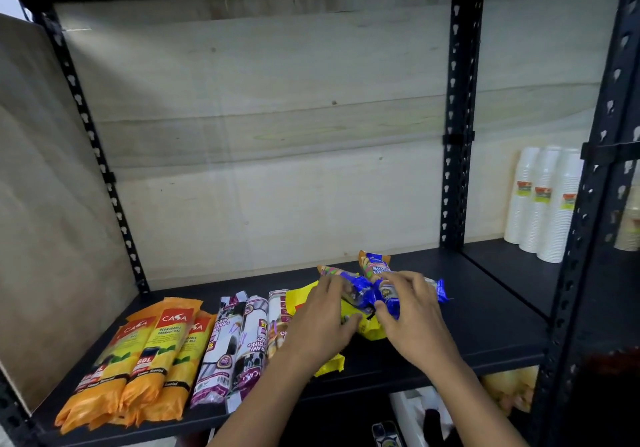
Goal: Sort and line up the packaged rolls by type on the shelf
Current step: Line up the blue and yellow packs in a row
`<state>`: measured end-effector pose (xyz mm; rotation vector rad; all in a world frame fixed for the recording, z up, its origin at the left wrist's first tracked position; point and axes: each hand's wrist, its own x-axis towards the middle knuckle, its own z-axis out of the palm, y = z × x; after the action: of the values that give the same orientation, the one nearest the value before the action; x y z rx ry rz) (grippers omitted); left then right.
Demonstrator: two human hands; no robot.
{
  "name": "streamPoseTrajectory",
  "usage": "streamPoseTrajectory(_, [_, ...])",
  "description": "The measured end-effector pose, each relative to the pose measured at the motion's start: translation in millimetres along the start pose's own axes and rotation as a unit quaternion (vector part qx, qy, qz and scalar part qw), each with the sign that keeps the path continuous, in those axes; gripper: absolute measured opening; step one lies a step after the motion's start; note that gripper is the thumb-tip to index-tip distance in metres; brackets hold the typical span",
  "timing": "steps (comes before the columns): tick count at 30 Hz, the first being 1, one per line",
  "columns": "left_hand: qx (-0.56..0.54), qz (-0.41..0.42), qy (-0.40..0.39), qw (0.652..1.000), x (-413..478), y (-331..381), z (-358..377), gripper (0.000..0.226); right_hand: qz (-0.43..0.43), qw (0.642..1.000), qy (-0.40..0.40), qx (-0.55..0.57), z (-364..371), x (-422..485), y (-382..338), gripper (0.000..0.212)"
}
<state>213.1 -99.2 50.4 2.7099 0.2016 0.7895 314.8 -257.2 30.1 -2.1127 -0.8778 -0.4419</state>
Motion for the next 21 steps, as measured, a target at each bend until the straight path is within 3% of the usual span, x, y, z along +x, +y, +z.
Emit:
streamPoseTrajectory(4, [-0.01,-0.034,0.028,0.999,21,1,6,0.05,0.048,0.997,-0.06,0.02,-1,1,9,0.059])
streamPoseTrajectory(9, [-0.006,-0.028,-0.067,0.997,38,-2,7,0.075,0.076,0.99,-0.112,0.044,3,2,15,0.065])
streamPoseTrajectory(13, [0.047,-0.033,-0.096,0.994,45,-5,10,0.055,0.067,0.994,-0.081,0.039,7,6,19,0.052])
streamPoseTrajectory(18, [-0.022,-0.009,0.001,1.0,29,-12,-1,0.028,0.033,0.998,-0.042,0.044,14,10,7,0.041])
streamPoseTrajectory(21, [-0.031,0.007,0.053,0.998,7,-25,-23,0.029,0.01,0.996,-0.033,0.081,19,4,-9,0.041])
